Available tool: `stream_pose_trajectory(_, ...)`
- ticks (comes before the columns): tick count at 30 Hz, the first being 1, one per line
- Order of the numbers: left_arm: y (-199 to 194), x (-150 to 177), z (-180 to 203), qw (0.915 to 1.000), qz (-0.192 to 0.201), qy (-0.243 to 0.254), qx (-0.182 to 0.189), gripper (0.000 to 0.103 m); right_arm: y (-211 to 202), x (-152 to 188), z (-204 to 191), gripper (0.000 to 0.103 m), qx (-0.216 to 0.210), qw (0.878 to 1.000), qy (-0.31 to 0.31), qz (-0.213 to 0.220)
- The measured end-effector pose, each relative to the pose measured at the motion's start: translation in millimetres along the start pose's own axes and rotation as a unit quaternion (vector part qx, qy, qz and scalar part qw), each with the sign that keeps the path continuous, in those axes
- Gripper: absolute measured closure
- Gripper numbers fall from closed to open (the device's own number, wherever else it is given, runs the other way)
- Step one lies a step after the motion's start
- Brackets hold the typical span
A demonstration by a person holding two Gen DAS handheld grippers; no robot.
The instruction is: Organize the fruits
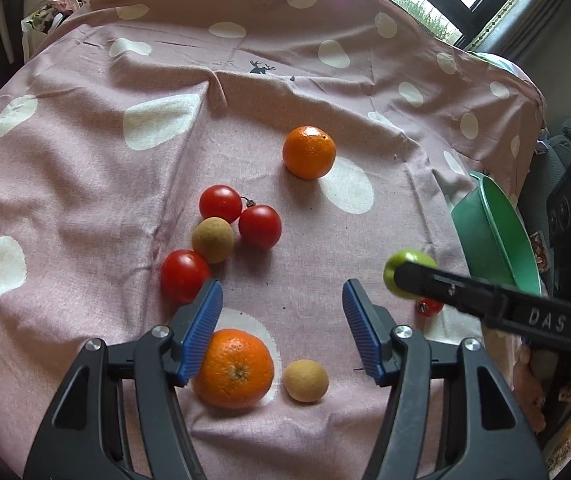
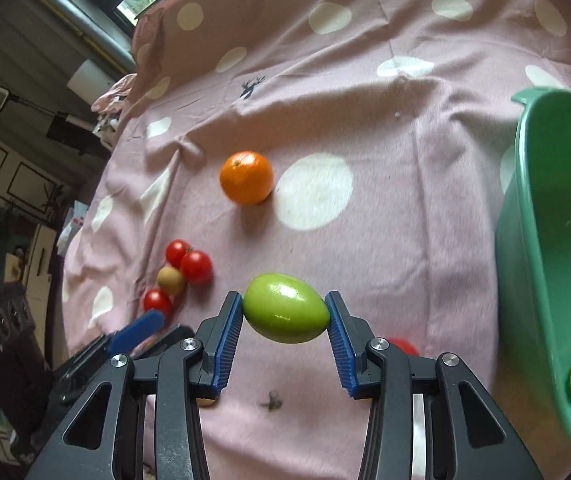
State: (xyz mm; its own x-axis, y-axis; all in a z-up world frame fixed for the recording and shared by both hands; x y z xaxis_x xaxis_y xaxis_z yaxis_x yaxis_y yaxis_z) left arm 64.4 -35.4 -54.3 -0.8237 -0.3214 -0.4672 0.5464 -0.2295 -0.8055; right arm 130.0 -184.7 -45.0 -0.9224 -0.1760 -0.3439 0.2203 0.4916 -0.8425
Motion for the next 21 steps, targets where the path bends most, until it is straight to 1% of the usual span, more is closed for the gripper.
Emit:
stream_pose_trajectory(4, -6.1, -1.6, -11.0, 0.9999, 0.007, -0.008, -0.013, 0.041, 14.3, 17.1, -7.9, 0.059, -0.013, 0.999, -0.011, -0.034)
stream_pose_trajectory(7, -7.5, -2.5, -18.3, 0.9996, 0.008, -0.017, -0.022, 0.041, 20.9, 23.2, -12.1, 0.059, -0.007, 0.998, -0.025, -0.05)
stream_pose_trajectory(11, -8.1, -2.6, -19.5, 0.9996, 0.009, -0.019, -0.02, 0.041, 25.6, 26.5, -10.7, 0.059, 0.003, 0.998, -0.027, -0.062)
stream_pose_trajectory(15, -8.8, -2.3, -13.9, 0.9997, 0.014, -0.012, -0.016, 0.041, 22.0, 27.4, -8.8, 0.059, 0.01, 0.998, -0.031, -0.063)
stream_pose_trajectory(17, -9.4, -2.1, -9.6, 0.9998, 0.016, -0.008, -0.008, 0.041, 16.6, 26.1, -5.9, 0.055, 0.012, 0.998, -0.027, -0.057)
stream_pose_trajectory(19, -8.9, -1.7, -3.4, 0.9999, 0.015, -0.002, 0.004, 0.041, 9.8, 24.4, -3.4, 0.046, 0.022, 0.998, -0.029, -0.047)
stream_pose_trajectory(21, -7.7, -0.5, 3.9, 0.9998, 0.013, 0.006, 0.016, 0.041, 1.2, 22.0, -1.7, 0.046, 0.031, 0.999, -0.032, -0.031)
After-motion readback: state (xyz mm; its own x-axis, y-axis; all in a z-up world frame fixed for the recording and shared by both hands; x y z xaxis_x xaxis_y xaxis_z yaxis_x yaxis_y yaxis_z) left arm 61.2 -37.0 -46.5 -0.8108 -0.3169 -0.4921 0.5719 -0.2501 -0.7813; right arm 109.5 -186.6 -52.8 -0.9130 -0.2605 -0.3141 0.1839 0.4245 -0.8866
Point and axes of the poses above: each gripper's, at about its wrist camera, not at the fingertips, and y roughly the way its jaws point, z to its right, x to its underside, the point moved 4 cm from there along y, roughly the way its jaws point, and after that the axes turned 2 degrees about -z, right-handed, at the moved point
